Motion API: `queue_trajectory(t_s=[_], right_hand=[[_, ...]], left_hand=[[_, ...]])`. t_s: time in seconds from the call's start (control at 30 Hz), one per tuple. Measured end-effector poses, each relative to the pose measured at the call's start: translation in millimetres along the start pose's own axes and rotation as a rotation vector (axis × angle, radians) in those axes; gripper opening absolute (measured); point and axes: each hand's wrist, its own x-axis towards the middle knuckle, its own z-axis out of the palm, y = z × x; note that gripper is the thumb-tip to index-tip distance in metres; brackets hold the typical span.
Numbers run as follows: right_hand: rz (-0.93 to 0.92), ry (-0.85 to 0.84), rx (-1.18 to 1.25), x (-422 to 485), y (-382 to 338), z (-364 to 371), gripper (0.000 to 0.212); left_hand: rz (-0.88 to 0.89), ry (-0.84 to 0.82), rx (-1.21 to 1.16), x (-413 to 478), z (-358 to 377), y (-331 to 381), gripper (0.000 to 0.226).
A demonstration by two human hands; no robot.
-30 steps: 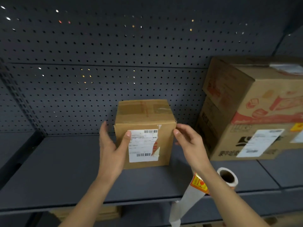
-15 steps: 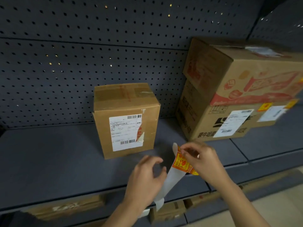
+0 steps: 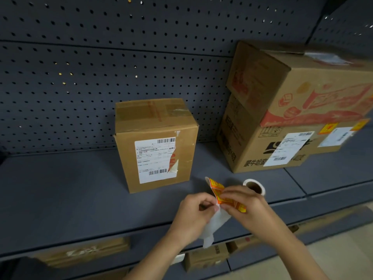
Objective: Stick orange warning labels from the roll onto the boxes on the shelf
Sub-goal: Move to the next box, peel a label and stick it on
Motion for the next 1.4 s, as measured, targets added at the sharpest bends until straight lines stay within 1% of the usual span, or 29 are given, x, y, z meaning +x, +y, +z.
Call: queue_trajectory(t_s=[0.13,0.3,0.43,0.57,0.73,0.87,0.93,0.97,1.03,1.13,1.2,1.27,1.3,1.33,1.4], right_hand=[[-0.064,-0.026,-0.001,8.3,-10.4,-0.9,0.038],[-0.14,-0.006,-0.033,24.1,-21.5,0.2,0.031],[-0.12,0.06,0.018,36.8,-26.3,0.3,0.009],[-0.09,0.141,0.118,51.5,-34.7,-1.6,0.014],[-0.14,0.254,0.201,70.3,-50.0,-1.4,0.021],[-0.233,0.347,0.219,80.2,-63.8,6.0,0.018],[-0.283,0.363,0.214,84.2,-75.0,11.9,0.013],[-0.298,0.37,0.21,85.7,-80.9,15.8,0.011],[-0.339,0.383,0.207,87.4,-91.6,23.7,0.005],[-0.475,0.396,0.149,87.3,-105.2,35.7,0.026],[-0.583,0.38,0.099,87.0,-111.8,40.6,0.027],[-0.665,0.352,0.066,87.0,-115.7,43.6,0.024],[-0.701,0.348,0.047,87.3,-116.8,44.5,0.022],[-0.729,0.346,0.033,87.4,-117.5,44.7,0.021],[-0.76,0.352,0.026,87.7,-119.0,44.5,0.019]], left_hand=[[0.043,0.021,-0.012,-3.8,-12.4,4.7,0.025],[0.033,0.082,0.047,-9.4,-27.7,5.1,0.018],[-0.036,0.119,0.126,-14.3,-38.9,5.4,0.011],[-0.112,0.179,0.178,-23.8,-49.8,9.8,0.011],[-0.185,0.252,0.265,-34.5,-66.4,8.2,0.015],[-0.231,0.312,0.32,-46.7,-75.4,6.7,0.017],[-0.205,0.381,0.307,-53.1,-80.1,9.7,0.012],[-0.179,0.412,0.265,-56.4,-82.5,13.6,0.009],[-0.123,0.451,0.045,-61.7,-87.6,24.8,0.005],[-0.13,0.505,-0.371,-68.0,-94.8,44.4,0.013],[-0.136,0.523,-0.566,-69.1,-99.4,52.9,0.019],[-0.12,0.534,-0.658,-69.3,-104.5,56.8,0.03],[-0.108,0.539,-0.67,-69.1,-106.7,58.0,0.031],[-0.094,0.544,-0.664,-68.8,-108.1,58.2,0.028],[-0.062,0.562,-0.594,-68.2,-110.5,57.8,0.013]])
